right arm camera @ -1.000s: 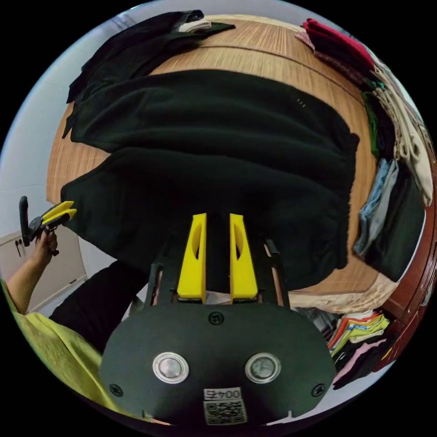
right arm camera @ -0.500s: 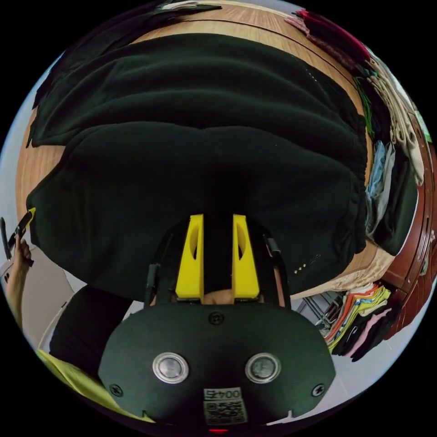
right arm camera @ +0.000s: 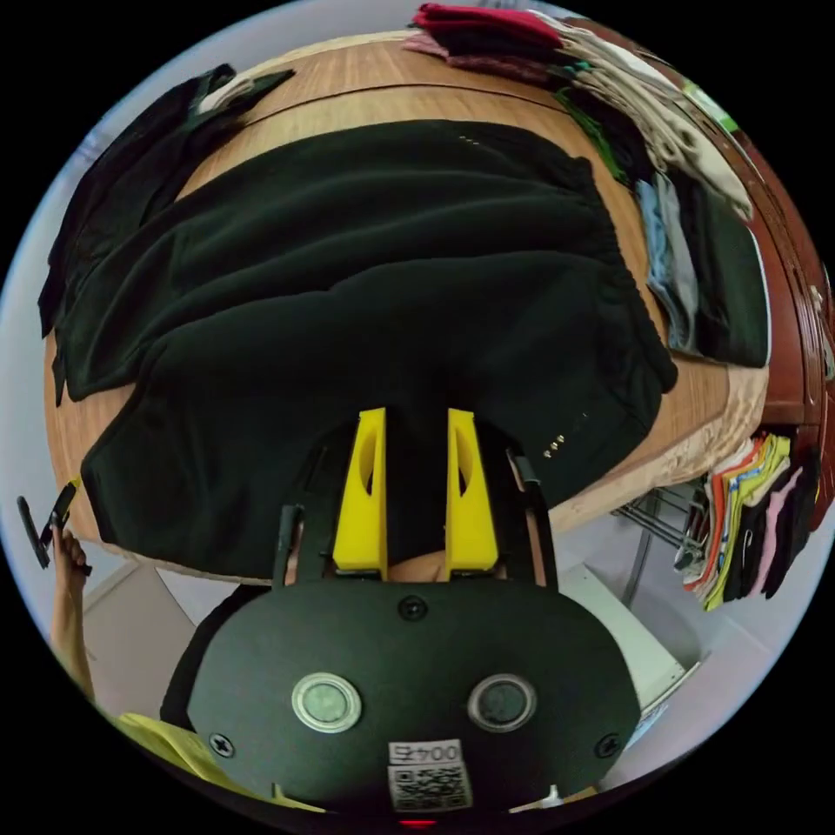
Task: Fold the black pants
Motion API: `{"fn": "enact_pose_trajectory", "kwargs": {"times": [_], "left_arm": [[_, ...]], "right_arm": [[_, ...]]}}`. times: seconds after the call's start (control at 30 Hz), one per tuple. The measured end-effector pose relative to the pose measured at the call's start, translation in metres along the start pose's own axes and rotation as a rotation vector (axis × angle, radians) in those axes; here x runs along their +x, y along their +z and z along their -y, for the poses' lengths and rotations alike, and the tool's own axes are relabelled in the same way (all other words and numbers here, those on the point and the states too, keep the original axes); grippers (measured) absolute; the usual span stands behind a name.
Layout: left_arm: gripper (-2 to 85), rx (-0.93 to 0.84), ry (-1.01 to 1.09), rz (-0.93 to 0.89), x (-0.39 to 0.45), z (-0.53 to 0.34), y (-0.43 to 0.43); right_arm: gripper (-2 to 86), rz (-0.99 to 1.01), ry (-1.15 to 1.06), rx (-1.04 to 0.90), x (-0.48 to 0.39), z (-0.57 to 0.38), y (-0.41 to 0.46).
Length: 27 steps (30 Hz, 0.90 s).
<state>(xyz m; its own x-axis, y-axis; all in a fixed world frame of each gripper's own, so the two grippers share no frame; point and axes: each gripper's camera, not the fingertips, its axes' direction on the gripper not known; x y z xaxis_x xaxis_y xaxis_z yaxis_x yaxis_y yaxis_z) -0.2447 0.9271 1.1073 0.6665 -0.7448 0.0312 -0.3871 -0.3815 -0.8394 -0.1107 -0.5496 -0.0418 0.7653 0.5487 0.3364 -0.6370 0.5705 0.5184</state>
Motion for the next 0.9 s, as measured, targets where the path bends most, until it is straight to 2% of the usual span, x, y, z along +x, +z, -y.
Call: {"fn": "enact_pose_trajectory", "kwargs": {"times": [0.13,0.3,0.33,0.47,0.73,0.9], "left_arm": [[8.8,-0.021,0.124,-0.036,0.039,0.021,0.014],[4.5,-0.186,0.191,-0.016,0.065,0.037,0.073],[3.7,-0.144,0.234,0.008,0.071,0.035,0.072],[2.4,-0.162,0.274,0.039,0.081,0.042,0.073],[1.9,-0.119,0.387,0.025,0.109,0.042,0.074],[2.4,-0.178,0.368,0.039,0.119,0.054,0.071]], "right_arm": [[11.1,-0.037,0.064,-0.068,0.020,0.008,0.021],[10.8,0.043,0.076,-0.132,0.029,0.016,0.039],[10.7,0.046,0.053,-0.144,0.029,0.021,0.041],[10.3,0.059,-0.034,-0.238,0.029,0.045,0.047],[8.4,0.063,-0.078,-0.302,0.029,0.076,0.058],[7.8,0.064,-0.090,-0.319,0.029,0.091,0.062]]}}
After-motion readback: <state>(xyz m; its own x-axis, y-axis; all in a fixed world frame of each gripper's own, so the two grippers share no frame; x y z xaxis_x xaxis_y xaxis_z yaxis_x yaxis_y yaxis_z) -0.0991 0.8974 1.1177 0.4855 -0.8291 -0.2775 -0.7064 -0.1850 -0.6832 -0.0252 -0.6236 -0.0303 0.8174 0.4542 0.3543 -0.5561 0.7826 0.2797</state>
